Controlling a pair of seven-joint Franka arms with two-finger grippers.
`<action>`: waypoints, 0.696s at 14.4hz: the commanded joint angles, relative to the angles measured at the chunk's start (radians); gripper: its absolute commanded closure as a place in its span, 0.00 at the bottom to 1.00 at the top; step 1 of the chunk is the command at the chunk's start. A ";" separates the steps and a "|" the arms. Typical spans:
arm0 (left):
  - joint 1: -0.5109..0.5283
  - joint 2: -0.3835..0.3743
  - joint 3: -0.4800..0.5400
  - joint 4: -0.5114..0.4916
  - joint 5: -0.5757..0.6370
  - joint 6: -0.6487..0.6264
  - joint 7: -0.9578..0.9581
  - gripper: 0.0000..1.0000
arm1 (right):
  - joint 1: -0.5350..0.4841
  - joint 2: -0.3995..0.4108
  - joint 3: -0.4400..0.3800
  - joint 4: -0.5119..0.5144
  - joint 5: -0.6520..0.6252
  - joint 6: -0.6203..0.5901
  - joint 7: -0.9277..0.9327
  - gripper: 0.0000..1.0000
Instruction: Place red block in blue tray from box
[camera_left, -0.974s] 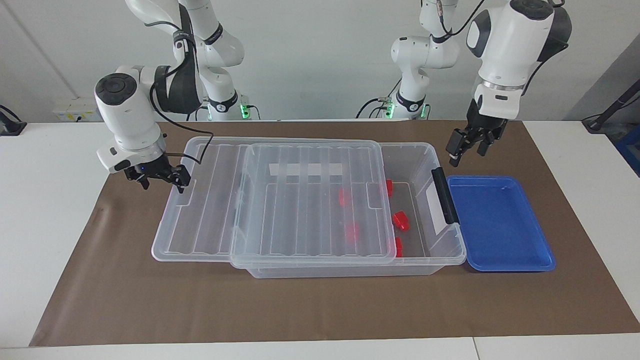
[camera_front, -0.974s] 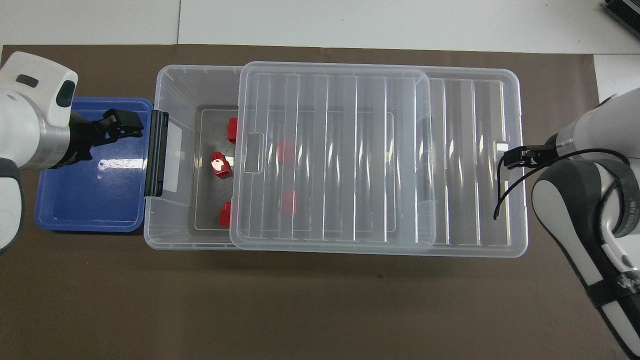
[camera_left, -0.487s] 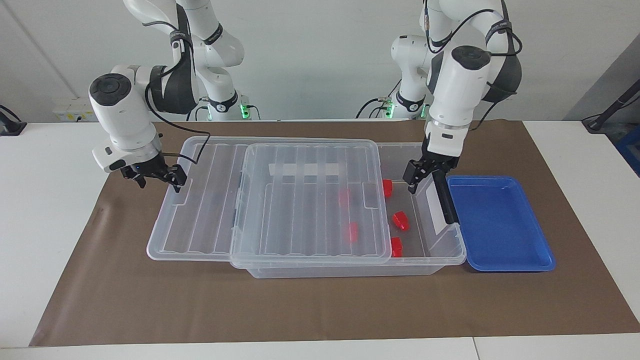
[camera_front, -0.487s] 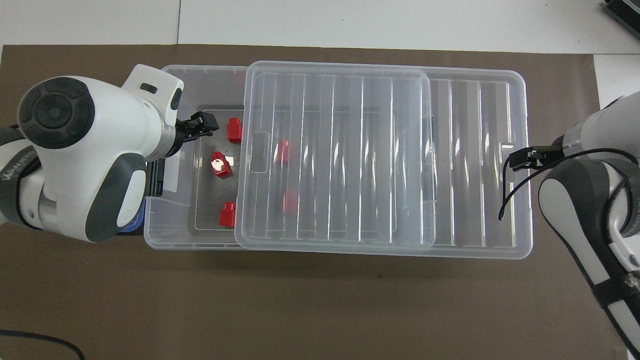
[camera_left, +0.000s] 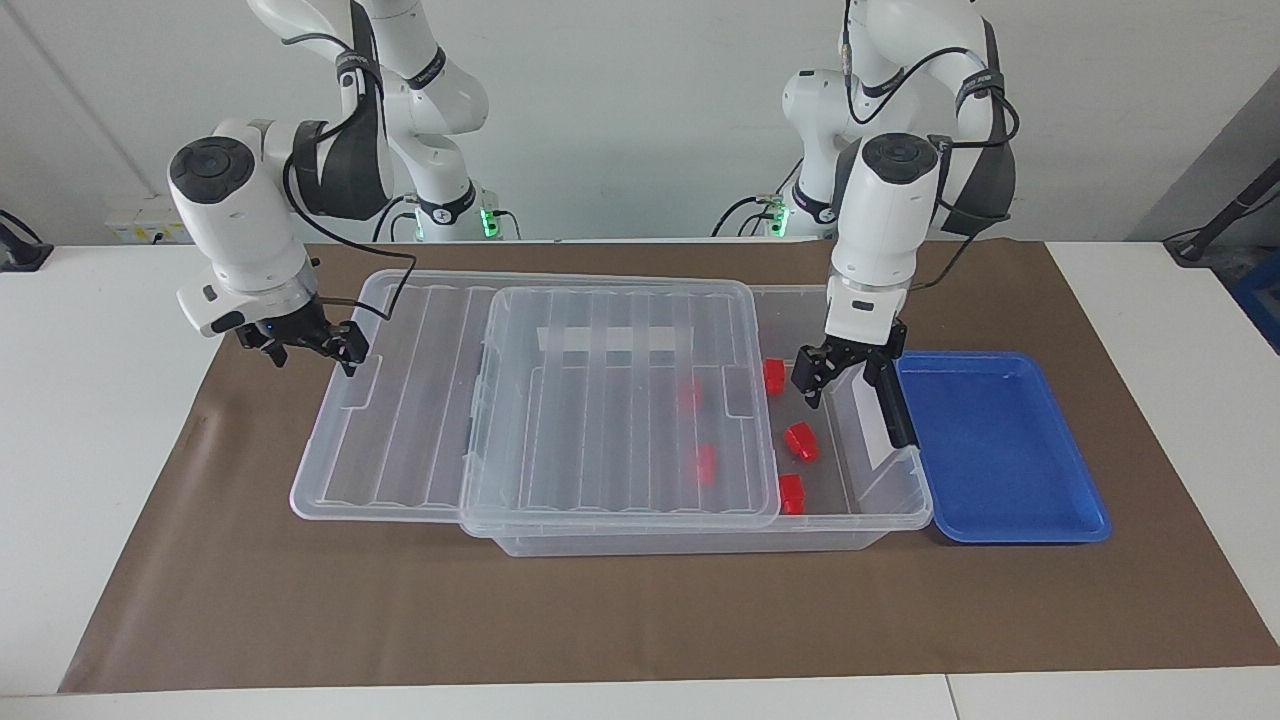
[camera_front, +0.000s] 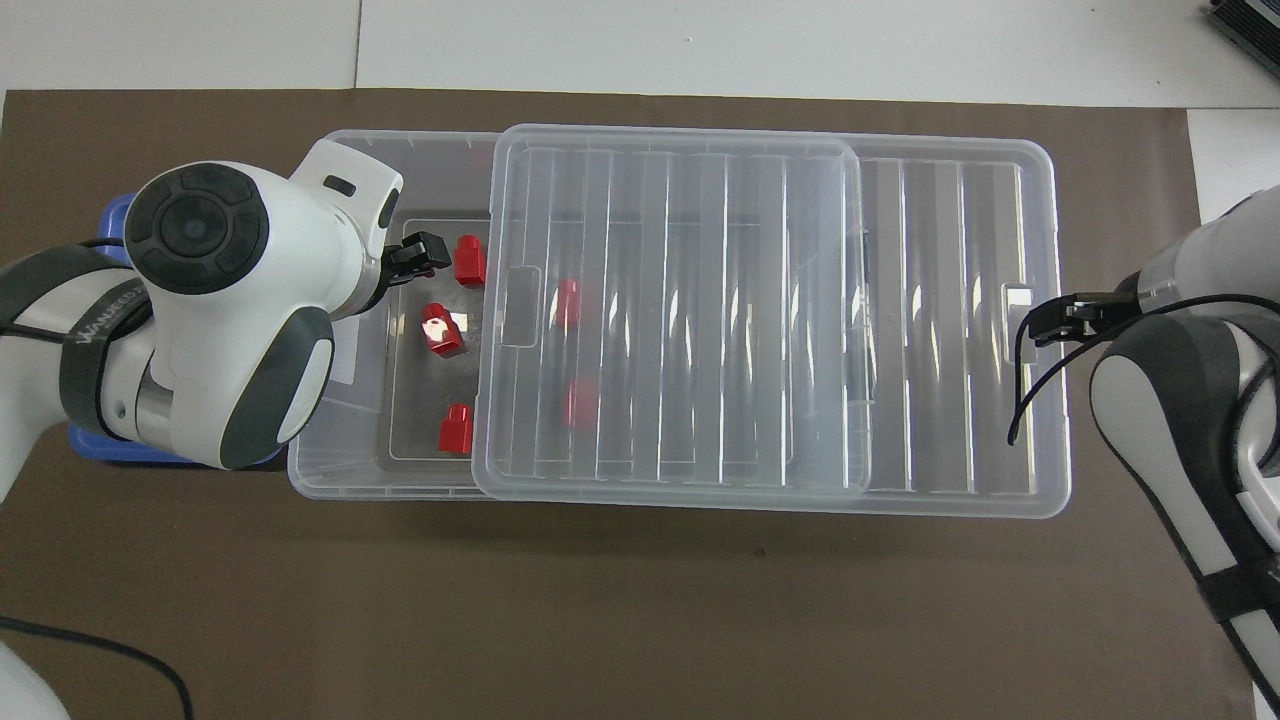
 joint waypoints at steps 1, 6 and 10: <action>-0.015 0.021 0.015 -0.069 0.018 0.106 -0.003 0.00 | -0.011 -0.021 -0.001 -0.003 -0.026 -0.021 -0.001 0.00; -0.015 0.061 0.016 -0.049 0.018 0.113 -0.002 0.00 | -0.013 -0.021 -0.001 -0.005 -0.023 -0.017 0.000 0.00; -0.010 0.075 0.015 -0.060 0.020 0.123 -0.003 0.00 | -0.010 -0.021 0.001 -0.009 -0.016 -0.004 -0.001 0.00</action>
